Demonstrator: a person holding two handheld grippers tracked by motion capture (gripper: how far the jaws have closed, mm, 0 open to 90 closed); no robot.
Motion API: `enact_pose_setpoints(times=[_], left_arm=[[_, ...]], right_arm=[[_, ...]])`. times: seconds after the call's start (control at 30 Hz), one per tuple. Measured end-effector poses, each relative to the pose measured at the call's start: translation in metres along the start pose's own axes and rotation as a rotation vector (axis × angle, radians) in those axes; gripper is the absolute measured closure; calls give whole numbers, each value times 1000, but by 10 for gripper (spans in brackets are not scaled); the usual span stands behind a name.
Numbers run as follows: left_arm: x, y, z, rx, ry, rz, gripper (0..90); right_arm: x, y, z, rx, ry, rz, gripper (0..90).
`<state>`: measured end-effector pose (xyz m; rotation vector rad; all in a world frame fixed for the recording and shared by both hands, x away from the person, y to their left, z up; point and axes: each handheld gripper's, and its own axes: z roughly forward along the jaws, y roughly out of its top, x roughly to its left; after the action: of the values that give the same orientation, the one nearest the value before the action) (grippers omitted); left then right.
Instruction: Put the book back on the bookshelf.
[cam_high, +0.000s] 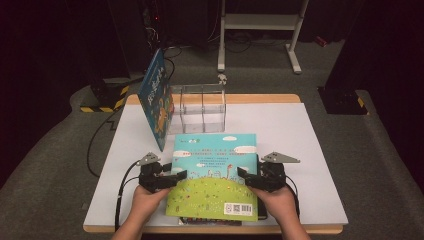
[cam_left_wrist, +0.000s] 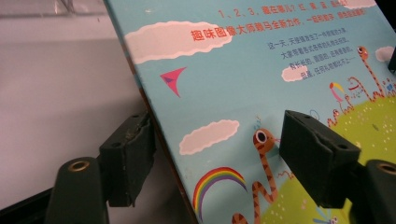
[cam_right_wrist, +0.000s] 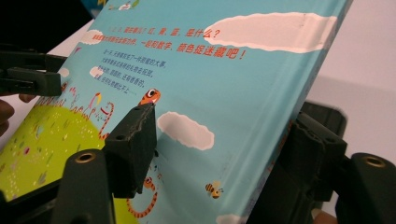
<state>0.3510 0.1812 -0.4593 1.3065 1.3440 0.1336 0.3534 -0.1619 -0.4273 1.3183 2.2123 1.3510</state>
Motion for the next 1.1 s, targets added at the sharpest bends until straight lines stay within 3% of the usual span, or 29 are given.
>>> enact_pose_setpoints(times=[0.2, 0.5, 0.7, 0.73, 0.77, 0.8, 0.83, 1.1], left_arm=[[-9, 18, 8, -53, 5, 38, 340], [-17, 41, 32, -167, -8, 43, 404], [-24, 51, 41, -198, 0, 71, 427], [-25, 52, 42, -207, 0, 65, 428], [-24, 54, 42, -205, 5, 83, 429], [-26, 55, 43, -223, 1, 57, 431], [-25, 56, 43, -220, 6, 79, 432], [-30, 62, 39, -302, 4, 103, 448]], right_arm=[[-3, 23, -6, -49, -40, -28, 357], [-22, 52, -2, -103, -80, -22, 380], [-33, 64, -4, -157, -81, -27, 413], [-33, 66, -5, -168, -83, -29, 421], [-33, 67, -5, -181, -85, -33, 425], [-31, 69, -6, -195, -90, -38, 430], [-31, 70, -6, -198, -93, -40, 432], [-21, 78, -11, -258, -114, -63, 454]])
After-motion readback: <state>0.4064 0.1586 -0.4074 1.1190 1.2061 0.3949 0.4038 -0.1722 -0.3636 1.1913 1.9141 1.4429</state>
